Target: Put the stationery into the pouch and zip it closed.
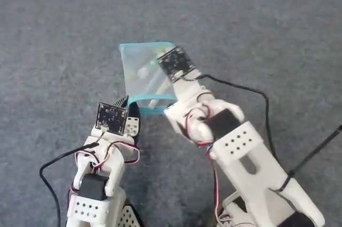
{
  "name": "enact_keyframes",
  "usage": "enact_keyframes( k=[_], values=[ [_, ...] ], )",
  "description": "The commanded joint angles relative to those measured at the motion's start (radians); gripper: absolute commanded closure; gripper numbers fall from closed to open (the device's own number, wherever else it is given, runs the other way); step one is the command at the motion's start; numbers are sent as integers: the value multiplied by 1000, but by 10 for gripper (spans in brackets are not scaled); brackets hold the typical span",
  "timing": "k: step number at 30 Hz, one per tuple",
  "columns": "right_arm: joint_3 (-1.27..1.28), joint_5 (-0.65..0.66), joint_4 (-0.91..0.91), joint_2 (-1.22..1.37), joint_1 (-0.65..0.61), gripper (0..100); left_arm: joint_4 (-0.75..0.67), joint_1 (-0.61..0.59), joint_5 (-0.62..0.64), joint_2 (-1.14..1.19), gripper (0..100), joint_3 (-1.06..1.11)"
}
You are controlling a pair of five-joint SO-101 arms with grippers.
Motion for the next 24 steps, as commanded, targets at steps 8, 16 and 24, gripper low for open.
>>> enact_keyframes(
  k=[8, 16, 24],
  values=[
    [26, 14, -27, -4, 31, 869, -21, -97, 61, 6, 988, -41],
    [25, 12, 38, -5, 143, 869, 115, 68, -130, -35, 988, -62],
    [25, 32, 88, -2, 246, 868, 6, -166, 9, -28, 988, -44]
  ],
)
